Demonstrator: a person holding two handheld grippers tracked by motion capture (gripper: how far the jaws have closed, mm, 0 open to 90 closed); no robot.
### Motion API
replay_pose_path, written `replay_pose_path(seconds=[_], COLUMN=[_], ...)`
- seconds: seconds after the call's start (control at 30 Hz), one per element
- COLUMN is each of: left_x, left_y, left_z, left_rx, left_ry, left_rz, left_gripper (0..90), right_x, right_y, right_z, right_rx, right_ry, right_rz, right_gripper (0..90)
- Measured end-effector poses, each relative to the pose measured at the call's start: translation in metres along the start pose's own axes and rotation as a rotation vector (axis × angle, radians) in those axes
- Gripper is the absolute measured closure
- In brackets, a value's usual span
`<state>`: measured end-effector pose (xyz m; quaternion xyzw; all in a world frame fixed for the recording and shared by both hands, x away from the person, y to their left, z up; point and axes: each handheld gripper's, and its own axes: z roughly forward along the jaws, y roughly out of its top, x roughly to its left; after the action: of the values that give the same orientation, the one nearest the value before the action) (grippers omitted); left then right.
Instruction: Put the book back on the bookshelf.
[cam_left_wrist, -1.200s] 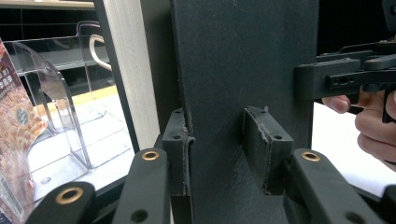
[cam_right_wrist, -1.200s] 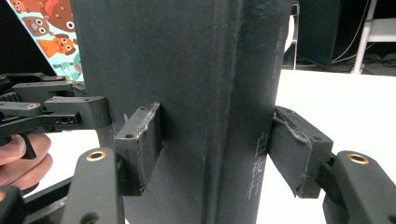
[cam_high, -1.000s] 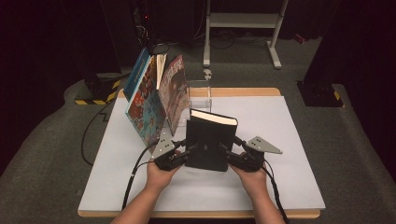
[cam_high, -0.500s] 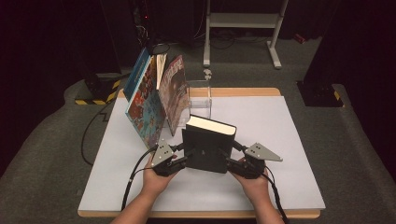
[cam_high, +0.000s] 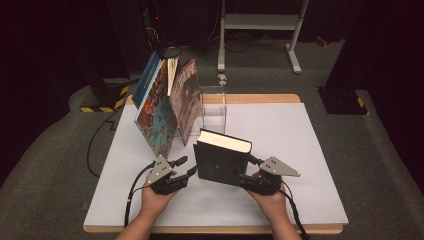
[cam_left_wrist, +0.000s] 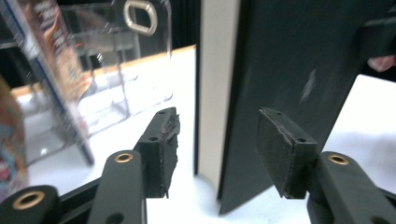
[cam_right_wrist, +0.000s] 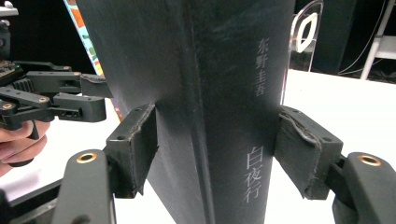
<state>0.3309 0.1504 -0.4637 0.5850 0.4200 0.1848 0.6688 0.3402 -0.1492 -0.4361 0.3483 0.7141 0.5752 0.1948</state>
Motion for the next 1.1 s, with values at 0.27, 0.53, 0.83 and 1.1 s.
replay_pose_path(seconds=[0.27,0.53,0.83,1.1], left_x=[0.017,0.023,0.031,0.034], left_y=[-0.005,-0.008,-0.008,-0.008], left_z=[-0.009,-0.019,-0.033,-0.043], left_rx=[0.002,0.013,0.002,-0.005], left_ry=[0.057,0.096,0.144,0.17], left_rz=[-0.055,-0.056,-0.068,-0.076], left_gripper=[40.8,39.1,39.0,39.0], right_x=[0.002,-0.001,-0.001,-0.003], right_y=[-0.002,-0.001,0.008,0.018], right_z=[0.002,0.006,0.017,0.023], right_rx=[0.011,0.027,0.024,0.007], right_ry=[0.013,0.036,0.086,0.131], right_rz=[-0.015,-0.025,-0.047,-0.071], right_gripper=[28.9,25.1,23.9,24.8])
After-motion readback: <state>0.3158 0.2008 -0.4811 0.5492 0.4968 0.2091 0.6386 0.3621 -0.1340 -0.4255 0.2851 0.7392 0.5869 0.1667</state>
